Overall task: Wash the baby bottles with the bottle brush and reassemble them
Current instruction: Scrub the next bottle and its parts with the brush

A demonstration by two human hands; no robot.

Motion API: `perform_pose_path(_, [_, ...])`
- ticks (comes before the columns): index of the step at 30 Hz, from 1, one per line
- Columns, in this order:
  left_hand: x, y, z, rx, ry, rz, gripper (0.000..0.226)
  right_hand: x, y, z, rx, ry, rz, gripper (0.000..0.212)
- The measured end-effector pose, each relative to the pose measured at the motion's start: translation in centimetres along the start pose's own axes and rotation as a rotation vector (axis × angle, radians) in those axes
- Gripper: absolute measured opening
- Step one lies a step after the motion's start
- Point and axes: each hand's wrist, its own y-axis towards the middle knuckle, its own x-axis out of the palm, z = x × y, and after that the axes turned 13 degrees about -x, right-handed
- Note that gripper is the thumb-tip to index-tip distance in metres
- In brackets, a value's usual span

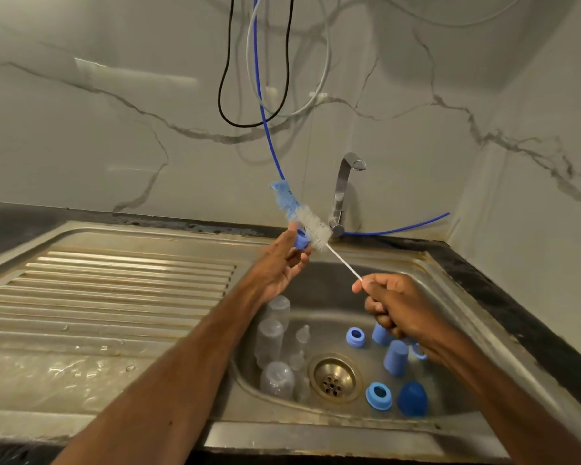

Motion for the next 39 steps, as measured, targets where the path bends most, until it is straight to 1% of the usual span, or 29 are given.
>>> perform_pose_path(2, [0.7, -0.1, -0.1, -0.022, 0.01, -0.016, 0.048, 0.8, 0.1, -0.2, 0.01, 0.038, 0.008, 0.029])
perform_pose_path(4, [0.8, -0.1, -0.3, -0.01, -0.021, 0.007, 0.047, 1.7, -0.2, 0.3, 0.02, 0.087, -0.012, 0.031])
perform_pose_path(6, [0.1, 0.1, -0.3, 0.033, -0.043, 0.065, 0.041, 2.2, -0.8, 0.9, 0.039, 0.096, -0.063, 0.032])
perform_pose_path(8, [-0.7, 0.2, 0.0, 0.066, -0.007, 0.087, 0.035, 2.3, -1.3, 1.1, 0.072, 0.104, -0.095, 0.032])
perform_pose_path(10, [-1.0, -0.1, -0.2, 0.046, 0.022, 0.046, 0.032, 2.0, -1.3, 1.0, 0.093, 0.147, -0.091, 0.031])
perform_pose_path(14, [1.2, -0.5, -1.7, -0.026, 0.168, -0.128, 0.037, 1.0, 0.0, 0.5, 0.11, 0.314, -0.008, 0.029])
perform_pose_path(16, [1.9, -0.2, -2.2, 0.003, 0.144, -0.127, 0.031, 0.8, -0.1, 0.6, 0.117, 0.347, 0.01, 0.03])
perform_pose_path(17, [1.9, 0.0, -2.1, 0.031, 0.105, -0.094, 0.03, 0.8, -0.4, 0.8, 0.122, 0.321, -0.002, 0.031])
perform_pose_path(19, [0.9, 0.5, -1.8, 0.071, 0.071, -0.016, 0.035, 1.3, -1.3, 1.3, 0.115, 0.2, -0.034, 0.034])
perform_pose_path(21, [0.0, 0.5, -1.8, 0.048, 0.071, 0.007, 0.034, 1.7, -1.5, 1.4, 0.071, 0.103, -0.015, 0.035])
perform_pose_path(23, [0.7, 0.2, -2.1, 0.002, 0.054, -0.051, 0.027, 1.8, -0.8, 1.0, 0.035, 0.106, 0.047, 0.034])
perform_pose_path(25, [1.9, 0.2, -2.4, -0.004, 0.045, -0.069, 0.022, 1.8, -0.2, 0.5, 0.023, 0.128, 0.085, 0.032])
perform_pose_path(27, [2.0, 0.4, -2.0, 0.053, 0.029, -0.027, 0.022, 1.8, -0.4, 0.6, 0.02, 0.115, 0.061, 0.033])
perform_pose_path(30, [0.1, 0.6, -1.0, 0.11, 0.031, 0.056, 0.022, 1.9, -1.7, 1.3, 0.025, 0.025, -0.051, 0.037])
perform_pose_path(32, [-0.1, 0.1, -1.1, 0.07, 0.04, 0.035, 0.024, 1.8, -1.7, 1.2, 0.009, 0.017, -0.041, 0.037])
perform_pose_path(35, [1.5, -0.4, -1.8, -0.013, 0.025, -0.064, 0.025, 1.6, -0.7, 0.7, 0.007, 0.095, 0.036, 0.034])
perform_pose_path(37, [2.1, -0.2, -1.7, 0.006, 0.044, -0.068, 0.02, 1.4, -0.7, 0.7, 0.009, 0.113, 0.04, 0.034])
perform_pose_path(39, [1.7, 0.1, -1.1, 0.066, 0.044, -0.016, 0.022, 1.3, -1.4, 1.1, 0.028, 0.092, -0.013, 0.036])
